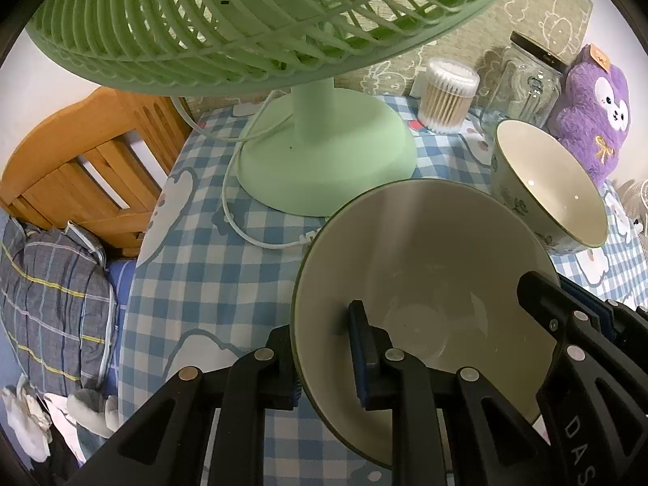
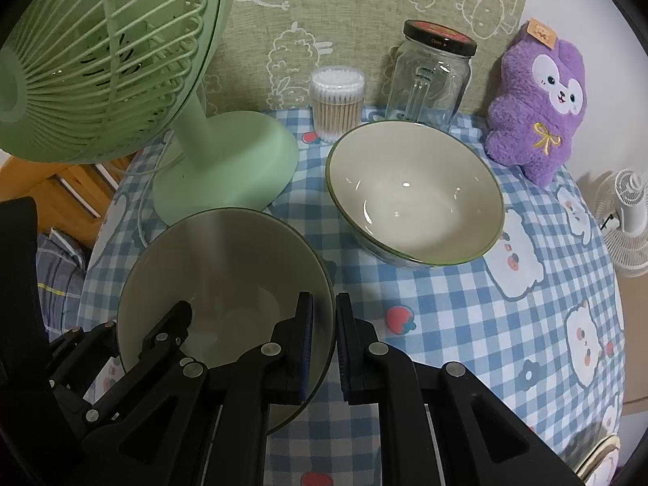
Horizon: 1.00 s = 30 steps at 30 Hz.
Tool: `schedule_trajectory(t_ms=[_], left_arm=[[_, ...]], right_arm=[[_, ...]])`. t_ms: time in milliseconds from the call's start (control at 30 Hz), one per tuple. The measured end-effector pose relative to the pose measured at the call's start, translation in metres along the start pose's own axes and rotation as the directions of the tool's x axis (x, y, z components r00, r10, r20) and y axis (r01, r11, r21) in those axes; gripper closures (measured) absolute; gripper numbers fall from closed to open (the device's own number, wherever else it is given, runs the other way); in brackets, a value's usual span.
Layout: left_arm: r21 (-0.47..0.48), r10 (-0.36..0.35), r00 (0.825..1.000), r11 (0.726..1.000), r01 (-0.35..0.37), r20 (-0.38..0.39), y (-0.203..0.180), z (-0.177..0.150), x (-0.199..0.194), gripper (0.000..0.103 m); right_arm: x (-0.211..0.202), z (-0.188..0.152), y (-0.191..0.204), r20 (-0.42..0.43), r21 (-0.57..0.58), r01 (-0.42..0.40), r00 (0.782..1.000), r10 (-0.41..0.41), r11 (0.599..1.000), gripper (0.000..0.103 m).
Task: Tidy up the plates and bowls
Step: 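Close both tools on the rim of the plain beige bowl, then lift the plain beige bowl with both tools and carry it toward the plate stack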
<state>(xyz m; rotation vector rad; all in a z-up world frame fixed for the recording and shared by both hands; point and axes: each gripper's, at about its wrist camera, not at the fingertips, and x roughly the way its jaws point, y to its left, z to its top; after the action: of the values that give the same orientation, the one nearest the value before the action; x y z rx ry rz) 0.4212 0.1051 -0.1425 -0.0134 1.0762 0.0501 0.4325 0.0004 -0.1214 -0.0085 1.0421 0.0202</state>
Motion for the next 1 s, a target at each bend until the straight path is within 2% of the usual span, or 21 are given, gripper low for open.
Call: schedule_trajectory(t_ms=[633,1000], left_arm=[[0.008,-0.008,1.000,1.000,0.008,0.029,-0.027,-0.014,-0.042,0.086],[-0.015,-0.004,1.000,1.000,0.004,0.007,-0.043,-0.048,-0.056,0.086]], right_arm=[[-0.043,-0.017,-0.028,0.019,0.003,0.008,1.000,-0.008,1.000,0.089],[-0.055,-0.051,-0.046,-0.011,-0.010,0.003,1.000,-0.003,1.000,0.089]])
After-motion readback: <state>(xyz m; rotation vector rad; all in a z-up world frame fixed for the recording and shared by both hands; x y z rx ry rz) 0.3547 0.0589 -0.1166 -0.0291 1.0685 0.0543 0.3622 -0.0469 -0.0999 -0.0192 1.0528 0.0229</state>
